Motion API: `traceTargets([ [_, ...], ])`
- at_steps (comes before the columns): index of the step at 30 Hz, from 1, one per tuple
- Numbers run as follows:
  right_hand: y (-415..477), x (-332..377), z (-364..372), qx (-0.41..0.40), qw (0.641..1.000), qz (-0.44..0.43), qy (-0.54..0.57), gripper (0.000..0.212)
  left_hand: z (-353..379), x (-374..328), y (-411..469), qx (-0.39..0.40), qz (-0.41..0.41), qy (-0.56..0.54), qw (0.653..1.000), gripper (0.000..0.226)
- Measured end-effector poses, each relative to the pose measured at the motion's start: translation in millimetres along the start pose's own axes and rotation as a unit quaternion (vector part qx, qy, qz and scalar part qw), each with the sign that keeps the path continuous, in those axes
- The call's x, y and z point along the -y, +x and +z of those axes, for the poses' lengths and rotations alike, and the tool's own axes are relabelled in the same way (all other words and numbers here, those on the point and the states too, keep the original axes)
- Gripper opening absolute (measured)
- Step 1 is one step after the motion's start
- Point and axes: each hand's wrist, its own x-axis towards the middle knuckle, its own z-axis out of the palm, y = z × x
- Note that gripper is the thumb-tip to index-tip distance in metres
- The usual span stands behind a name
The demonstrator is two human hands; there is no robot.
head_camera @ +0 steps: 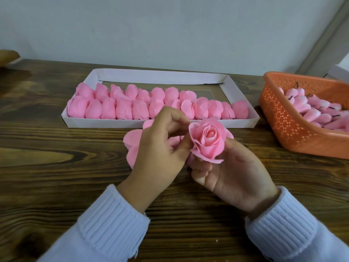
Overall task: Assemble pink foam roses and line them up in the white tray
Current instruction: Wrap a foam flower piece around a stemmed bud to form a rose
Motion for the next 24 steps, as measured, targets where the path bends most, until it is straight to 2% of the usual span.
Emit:
traceTargets([
  [5, 0, 1, 2, -0.056, 0.998, -0.037, -0.019, 0.037, -1, 1, 2, -0.011, 0.01, 0.038, 0.999, 0.056],
  [8, 1, 1, 5, -0.097, 0.994, -0.049, -0.016, 0.029, -2, 3, 2, 0.002, 0.013, 0.047, 0.999, 0.047],
  [10, 2, 1, 9, -0.118, 0.991, -0.05, -0.029, 0.02, -2, 1, 3, 0.017, -0.024, 0.02, 0.999, 0.038],
  [15, 2, 2, 11, -0.129, 0.99, -0.037, -0.039, 0.029, -2, -1, 5, 0.064, -0.068, -0.001, 0.996, 0.016],
  [24, 2, 0, 12, -0.122, 0.99, -0.032, -0.058, 0.029, -2, 3, 4, 0.034, -0.048, 0.015, 0.998, 0.007],
])
